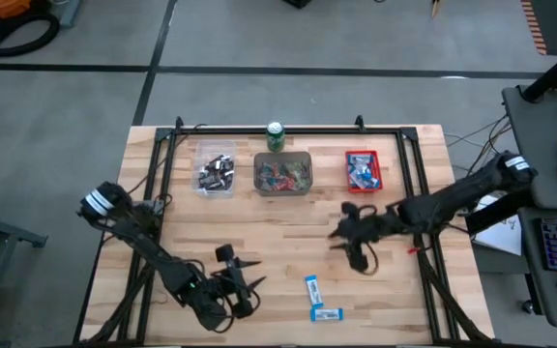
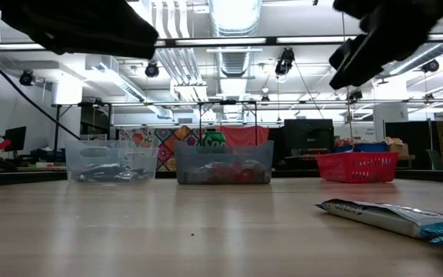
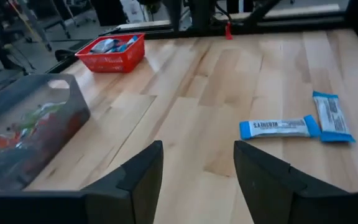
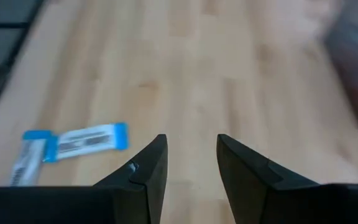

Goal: Organize candy in baskets
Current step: Put the white chocolate bar into the red bin

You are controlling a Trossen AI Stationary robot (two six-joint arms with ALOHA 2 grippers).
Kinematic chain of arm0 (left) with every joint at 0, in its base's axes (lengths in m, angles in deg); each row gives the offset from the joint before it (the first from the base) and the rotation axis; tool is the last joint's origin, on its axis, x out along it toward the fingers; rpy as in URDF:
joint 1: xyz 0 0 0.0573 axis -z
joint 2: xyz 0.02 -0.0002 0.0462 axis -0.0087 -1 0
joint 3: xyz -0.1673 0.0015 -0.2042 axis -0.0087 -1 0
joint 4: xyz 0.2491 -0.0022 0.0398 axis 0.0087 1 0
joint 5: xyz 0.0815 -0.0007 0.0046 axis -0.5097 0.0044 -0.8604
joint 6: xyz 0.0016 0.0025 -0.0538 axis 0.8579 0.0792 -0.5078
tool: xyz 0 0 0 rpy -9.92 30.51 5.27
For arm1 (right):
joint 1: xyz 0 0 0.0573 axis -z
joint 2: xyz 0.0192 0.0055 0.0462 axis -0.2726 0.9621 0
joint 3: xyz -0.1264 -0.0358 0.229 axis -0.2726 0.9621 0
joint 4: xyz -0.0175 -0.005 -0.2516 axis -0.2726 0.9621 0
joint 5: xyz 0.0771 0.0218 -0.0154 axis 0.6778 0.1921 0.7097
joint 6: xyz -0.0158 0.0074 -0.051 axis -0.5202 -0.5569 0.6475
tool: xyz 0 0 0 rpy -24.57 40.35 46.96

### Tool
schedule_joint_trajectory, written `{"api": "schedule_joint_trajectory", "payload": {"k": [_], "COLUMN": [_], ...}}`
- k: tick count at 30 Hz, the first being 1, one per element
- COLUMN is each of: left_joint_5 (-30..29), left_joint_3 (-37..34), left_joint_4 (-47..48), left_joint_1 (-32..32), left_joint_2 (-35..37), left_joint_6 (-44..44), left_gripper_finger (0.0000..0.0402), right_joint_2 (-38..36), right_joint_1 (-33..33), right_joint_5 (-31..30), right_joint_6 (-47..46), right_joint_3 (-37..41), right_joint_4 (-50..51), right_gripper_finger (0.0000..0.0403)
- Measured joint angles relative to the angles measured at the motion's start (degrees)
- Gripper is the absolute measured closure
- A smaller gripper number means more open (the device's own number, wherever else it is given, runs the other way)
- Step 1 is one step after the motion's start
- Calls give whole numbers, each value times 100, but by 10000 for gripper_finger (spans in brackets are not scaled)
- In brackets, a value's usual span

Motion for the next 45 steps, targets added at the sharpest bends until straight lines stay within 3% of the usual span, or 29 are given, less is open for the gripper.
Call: {"api": "schedule_joint_trajectory", "payload": {"k": [9, 18, 23, 30, 36, 41, 45], "left_joint_5": [3, -345, -339, -338, -337, -338, -305], "left_joint_3": [434, 430, 428, 426, 424, 427, 558], "left_joint_4": [8, -3, -5, -1, -4, 6, 7], "left_joint_1": [-96, -162, -162, -173, -177, -211, -282], "left_joint_2": [-431, -438, -438, -438, -438, -398, -387], "left_joint_6": [223, 223, 177, 201, 199, 59, -216], "left_gripper_finger": [221, 221, 221, 221, 221, 221, 221], "right_joint_2": [1063, 2925, 3634, 4006, 4038, 4032, 3913], "right_joint_1": [-717, -813, -867, -841, -550, -119, 50], "right_joint_5": [91, 725, 1009, 1083, 471, -1004, -1014], "right_joint_6": [450, 776, 843, 922, 962, 403, 537], "right_joint_3": [868, 871, 608, 395, 300, -132, -444], "right_joint_4": [-2658, -4707, -5182, -5310, -5414, -5437, -5362], "right_gripper_finger": [282, 350, 390, 394, 394, 394, 394]}}
